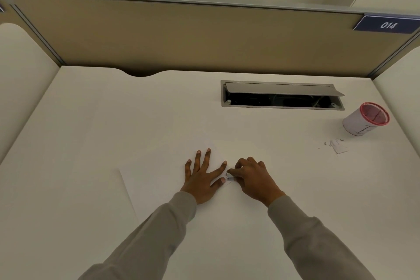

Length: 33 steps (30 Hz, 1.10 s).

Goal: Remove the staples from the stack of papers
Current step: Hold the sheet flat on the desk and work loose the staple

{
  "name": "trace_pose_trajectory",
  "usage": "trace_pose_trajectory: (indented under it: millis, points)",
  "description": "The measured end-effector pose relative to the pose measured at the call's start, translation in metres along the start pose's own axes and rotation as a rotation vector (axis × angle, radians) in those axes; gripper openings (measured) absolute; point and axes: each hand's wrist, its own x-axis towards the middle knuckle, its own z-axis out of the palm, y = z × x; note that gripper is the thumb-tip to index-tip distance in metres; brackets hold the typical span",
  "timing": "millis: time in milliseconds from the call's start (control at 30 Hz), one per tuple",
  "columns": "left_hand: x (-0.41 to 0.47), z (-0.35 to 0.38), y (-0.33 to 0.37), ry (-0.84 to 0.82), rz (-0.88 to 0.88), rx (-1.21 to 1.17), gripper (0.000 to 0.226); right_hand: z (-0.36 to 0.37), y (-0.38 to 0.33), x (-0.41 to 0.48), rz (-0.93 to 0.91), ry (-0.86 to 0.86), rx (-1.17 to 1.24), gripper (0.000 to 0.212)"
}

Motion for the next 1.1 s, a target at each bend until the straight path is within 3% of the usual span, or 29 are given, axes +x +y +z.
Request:
trace_pose_trajectory:
  millis: [700, 1100]
  points:
    - [0.001, 0.004, 0.0, 0.005, -0.014, 0.055, 0.061, 0.001, -0.011, 0.005, 0.087, -0.089, 0.085, 0.03]
    - [-0.001, 0.001, 0.0, -0.002, -0.014, 0.042, 0.06, 0.009, -0.003, 0.012, 0.278, -0.102, 0.391, 0.023]
